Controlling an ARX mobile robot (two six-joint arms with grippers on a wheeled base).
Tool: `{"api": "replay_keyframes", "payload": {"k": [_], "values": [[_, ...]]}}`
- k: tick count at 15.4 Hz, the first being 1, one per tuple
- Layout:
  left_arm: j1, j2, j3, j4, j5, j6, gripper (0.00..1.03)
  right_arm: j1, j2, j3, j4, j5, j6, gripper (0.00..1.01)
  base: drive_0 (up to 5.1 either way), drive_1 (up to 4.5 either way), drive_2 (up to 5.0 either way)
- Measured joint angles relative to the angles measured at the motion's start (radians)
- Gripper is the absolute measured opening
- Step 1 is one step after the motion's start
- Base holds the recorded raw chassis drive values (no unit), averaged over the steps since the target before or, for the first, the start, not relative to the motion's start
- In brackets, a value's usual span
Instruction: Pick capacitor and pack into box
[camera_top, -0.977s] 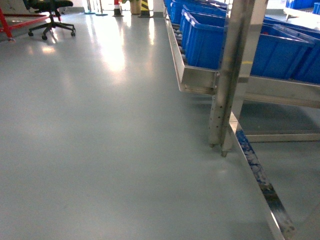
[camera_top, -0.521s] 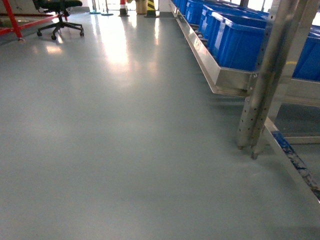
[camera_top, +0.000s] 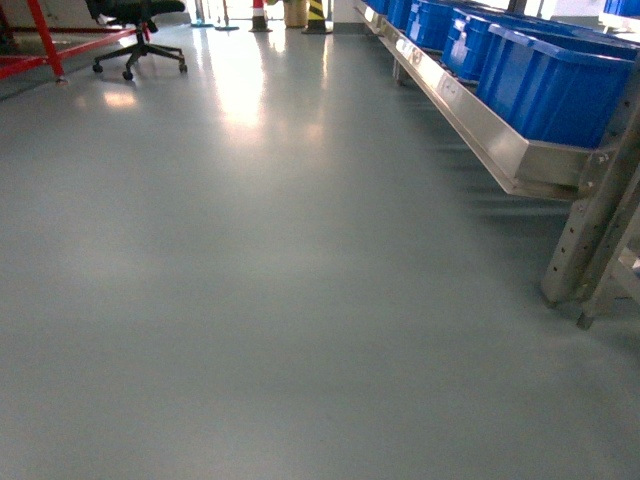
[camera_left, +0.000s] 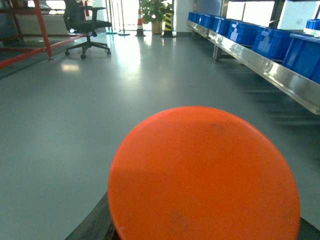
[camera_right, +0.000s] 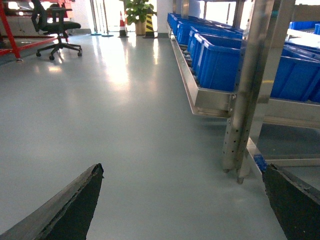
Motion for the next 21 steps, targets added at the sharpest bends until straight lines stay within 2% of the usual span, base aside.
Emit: {"api": "replay_keyframes", "payload": {"k": [21], "values": [[0.0,0.0,0.0,0.002,0.0,0.0,0.44,0.0,0.0,0.0,0.0,0.0,0.0,0.98,-4.8,3.41,1.5]]}}
